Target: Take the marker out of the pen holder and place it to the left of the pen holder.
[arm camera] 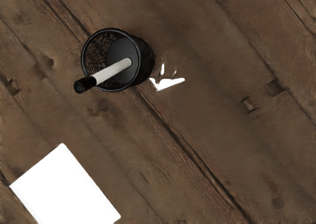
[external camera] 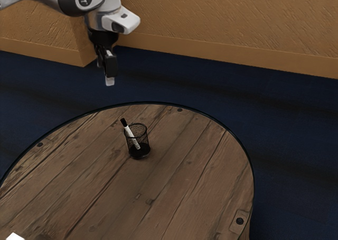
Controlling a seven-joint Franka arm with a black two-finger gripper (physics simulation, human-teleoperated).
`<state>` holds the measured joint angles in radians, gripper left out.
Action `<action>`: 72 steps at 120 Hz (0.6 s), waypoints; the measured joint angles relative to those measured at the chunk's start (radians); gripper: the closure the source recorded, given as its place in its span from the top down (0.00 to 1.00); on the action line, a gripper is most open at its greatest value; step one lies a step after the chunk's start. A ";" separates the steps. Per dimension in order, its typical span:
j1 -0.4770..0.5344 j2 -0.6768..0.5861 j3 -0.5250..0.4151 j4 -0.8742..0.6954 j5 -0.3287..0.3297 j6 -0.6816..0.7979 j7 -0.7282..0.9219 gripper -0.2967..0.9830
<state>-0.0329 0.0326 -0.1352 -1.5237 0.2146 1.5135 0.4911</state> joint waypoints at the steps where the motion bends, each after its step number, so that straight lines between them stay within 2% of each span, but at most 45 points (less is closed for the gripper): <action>1: -0.001 0.000 0.000 0.000 0.000 0.000 0.005 0.77; 21: 0.012 -0.001 -0.003 0.006 -0.014 -0.002 0.106 0.76; 32: 0.157 0.009 -0.142 0.036 -0.005 0.002 0.308 0.76; 43: 0.136 0.159 -0.198 -0.049 0.029 0.082 0.506 0.76; 60: 0.178 0.382 -0.197 -0.080 0.088 0.247 0.768 0.77; 72: 0.189 0.438 -0.176 -0.076 0.102 0.346 0.919 0.77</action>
<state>0.1559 0.4705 -0.3109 -1.5993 0.3167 1.8596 1.4104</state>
